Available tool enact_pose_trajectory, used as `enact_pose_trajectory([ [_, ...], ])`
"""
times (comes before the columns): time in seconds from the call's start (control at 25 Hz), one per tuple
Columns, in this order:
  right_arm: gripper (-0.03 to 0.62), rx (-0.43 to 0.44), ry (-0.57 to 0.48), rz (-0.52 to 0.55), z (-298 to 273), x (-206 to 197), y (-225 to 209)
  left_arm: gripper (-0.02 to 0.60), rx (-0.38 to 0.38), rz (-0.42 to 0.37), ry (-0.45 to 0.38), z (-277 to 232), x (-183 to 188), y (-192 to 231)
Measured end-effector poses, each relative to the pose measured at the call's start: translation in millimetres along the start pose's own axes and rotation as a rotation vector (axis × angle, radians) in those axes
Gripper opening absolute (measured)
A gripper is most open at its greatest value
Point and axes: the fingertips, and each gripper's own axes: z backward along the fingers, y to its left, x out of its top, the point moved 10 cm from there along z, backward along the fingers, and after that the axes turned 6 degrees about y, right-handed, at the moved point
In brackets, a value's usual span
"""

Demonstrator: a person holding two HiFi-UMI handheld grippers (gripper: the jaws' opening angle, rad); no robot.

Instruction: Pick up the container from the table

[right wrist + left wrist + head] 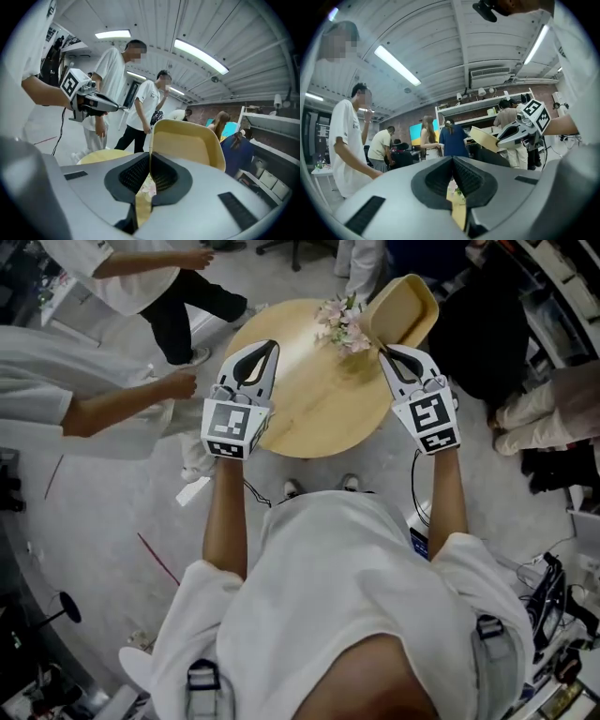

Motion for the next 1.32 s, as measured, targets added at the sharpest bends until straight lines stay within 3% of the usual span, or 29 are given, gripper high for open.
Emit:
enact_pose_trajectory([
  [0.28,0.025,-0.036,-0.068,-0.011,16.4,16.0,-8.7,0.015,0.001,-0.041,-0.066,0.8,25.3,-0.3],
  [1.32,0.025,-0.014,-0.068,-0.027,28.8,11.1,4.8,0.015,-0.02,-0.051,-0.029,10.8,18.6,-27.1],
])
